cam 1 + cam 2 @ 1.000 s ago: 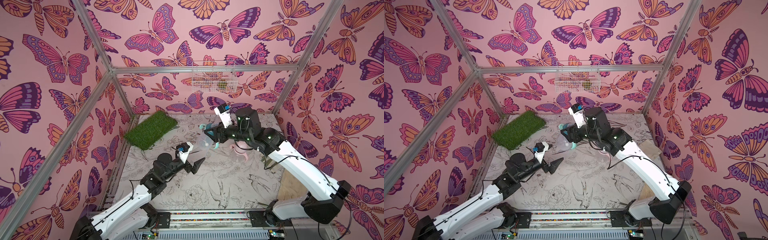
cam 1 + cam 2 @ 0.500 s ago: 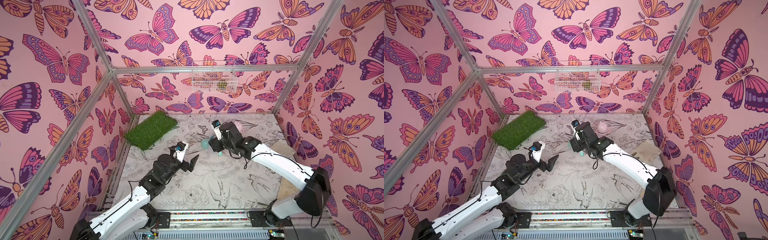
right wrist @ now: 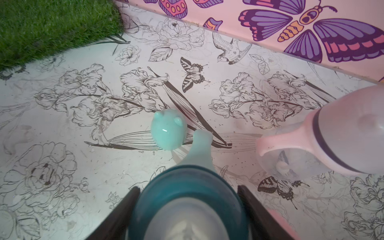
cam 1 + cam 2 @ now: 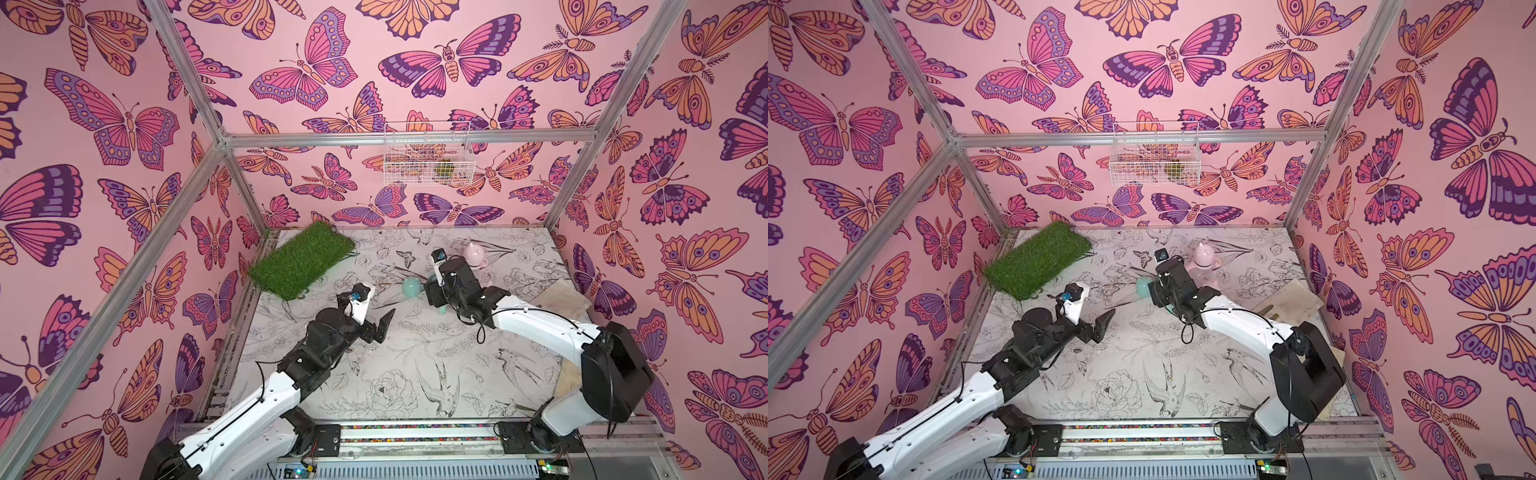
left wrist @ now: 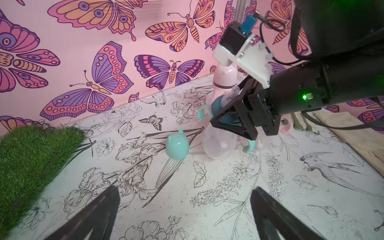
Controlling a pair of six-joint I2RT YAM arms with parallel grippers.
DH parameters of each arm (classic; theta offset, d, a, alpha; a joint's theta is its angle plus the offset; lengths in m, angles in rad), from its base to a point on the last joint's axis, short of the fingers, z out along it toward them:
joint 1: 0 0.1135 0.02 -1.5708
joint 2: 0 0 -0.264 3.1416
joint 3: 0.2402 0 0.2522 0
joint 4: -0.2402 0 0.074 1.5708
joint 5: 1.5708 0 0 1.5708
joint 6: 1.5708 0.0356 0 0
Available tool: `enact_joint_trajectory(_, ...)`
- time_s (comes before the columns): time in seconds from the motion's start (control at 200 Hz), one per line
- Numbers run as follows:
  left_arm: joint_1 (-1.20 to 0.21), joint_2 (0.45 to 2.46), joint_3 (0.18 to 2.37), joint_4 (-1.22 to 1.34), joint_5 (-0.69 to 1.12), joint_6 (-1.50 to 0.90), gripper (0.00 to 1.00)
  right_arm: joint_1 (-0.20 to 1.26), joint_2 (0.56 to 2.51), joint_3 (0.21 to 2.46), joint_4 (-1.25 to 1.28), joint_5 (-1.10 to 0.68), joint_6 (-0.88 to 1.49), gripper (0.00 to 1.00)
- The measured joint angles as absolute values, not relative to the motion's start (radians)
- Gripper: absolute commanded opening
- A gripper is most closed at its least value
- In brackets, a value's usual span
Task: Assemble the baby bottles
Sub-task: Place the baby bottle at the center of the board.
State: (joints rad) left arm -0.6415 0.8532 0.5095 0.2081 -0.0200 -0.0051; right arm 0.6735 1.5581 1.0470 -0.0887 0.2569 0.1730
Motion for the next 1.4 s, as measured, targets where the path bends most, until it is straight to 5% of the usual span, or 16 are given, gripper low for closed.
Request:
enact_joint_trajectory(0.666, -0.641, 0.858, 0.509, 0.208, -0.02, -0.005, 1.0, 0.655, 1.61, 0.997, 0.035, 0.204, 0.218, 0.26)
enact_joint_trajectory(0.956, -0.64, 0.887, 0.509, 0.208, -0.019, -0.005, 1.0, 0.655, 1.61, 0.996, 0.035, 0.2, 0.22, 0.65)
enact_joint_trajectory(1.402, -0.634, 0.945, 0.509, 0.221, -0.01, -0.005, 1.0, 0.655, 1.559, 1.018, -0.067, 0.17, 0.197, 0.87)
